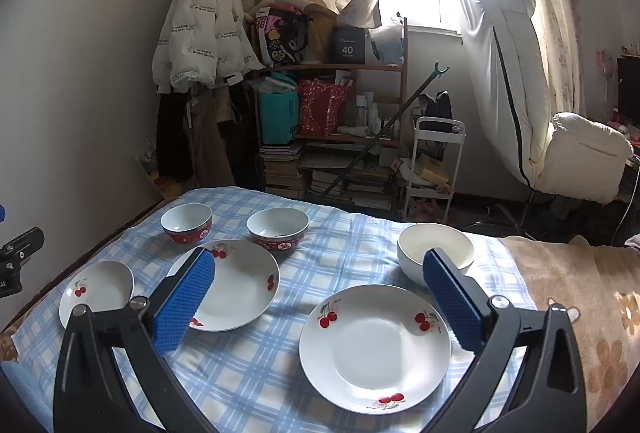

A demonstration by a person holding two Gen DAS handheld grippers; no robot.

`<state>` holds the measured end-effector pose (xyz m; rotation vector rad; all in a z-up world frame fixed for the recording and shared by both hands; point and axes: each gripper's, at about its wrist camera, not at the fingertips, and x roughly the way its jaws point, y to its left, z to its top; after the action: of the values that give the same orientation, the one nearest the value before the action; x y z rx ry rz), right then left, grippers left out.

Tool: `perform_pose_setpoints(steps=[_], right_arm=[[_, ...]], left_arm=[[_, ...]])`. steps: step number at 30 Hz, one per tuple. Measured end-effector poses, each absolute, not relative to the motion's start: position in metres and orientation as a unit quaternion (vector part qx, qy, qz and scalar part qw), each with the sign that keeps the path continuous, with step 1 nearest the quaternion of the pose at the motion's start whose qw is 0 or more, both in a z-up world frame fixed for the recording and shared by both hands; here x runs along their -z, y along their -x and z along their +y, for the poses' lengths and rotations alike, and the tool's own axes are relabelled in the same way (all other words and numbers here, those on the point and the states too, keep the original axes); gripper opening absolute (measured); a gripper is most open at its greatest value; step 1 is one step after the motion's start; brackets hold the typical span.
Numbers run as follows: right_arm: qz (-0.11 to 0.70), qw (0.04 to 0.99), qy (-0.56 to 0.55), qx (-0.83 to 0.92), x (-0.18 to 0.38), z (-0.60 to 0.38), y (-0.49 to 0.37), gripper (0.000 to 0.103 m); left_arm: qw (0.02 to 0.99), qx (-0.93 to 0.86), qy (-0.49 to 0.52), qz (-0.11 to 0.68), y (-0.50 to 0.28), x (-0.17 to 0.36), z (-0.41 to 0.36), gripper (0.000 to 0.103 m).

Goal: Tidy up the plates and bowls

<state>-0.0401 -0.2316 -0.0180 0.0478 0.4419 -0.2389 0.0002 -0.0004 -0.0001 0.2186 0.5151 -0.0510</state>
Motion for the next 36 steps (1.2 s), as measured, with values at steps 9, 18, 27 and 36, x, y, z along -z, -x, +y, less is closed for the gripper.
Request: perform_pose_setpoints(steps=[9, 18, 27, 36], right_arm=[[0.214, 0.969, -0.025, 0.118, 0.0166, -0.2318, 0.0406, 0.103], [0.214, 0.969, -0.021, 0.119, 0.0159, -0.2313, 0.041, 0.103], [0.214, 0.969, -0.021, 0.118, 0.017, -0.2308, 0.0404, 0.103], [0.215, 0.969, -0.022, 0.118, 0.0182, -0.2313, 0.0399, 0.103]], left_arm=[[0.96, 0.024, -0.108, 0.259, -0.0031, -0.0002, 0.0028, 0.102], [0.96, 0.021, -0.111, 0.255, -0.0016, -0.0015, -0.0001, 0.102], [0.961, 0.021, -0.111, 0.254, -0.0007, 0.0, -0.0031, 0.102], [0.961, 0.024, -0.114, 0.252, -0.0018, 0.0008, -0.0024, 0.102]])
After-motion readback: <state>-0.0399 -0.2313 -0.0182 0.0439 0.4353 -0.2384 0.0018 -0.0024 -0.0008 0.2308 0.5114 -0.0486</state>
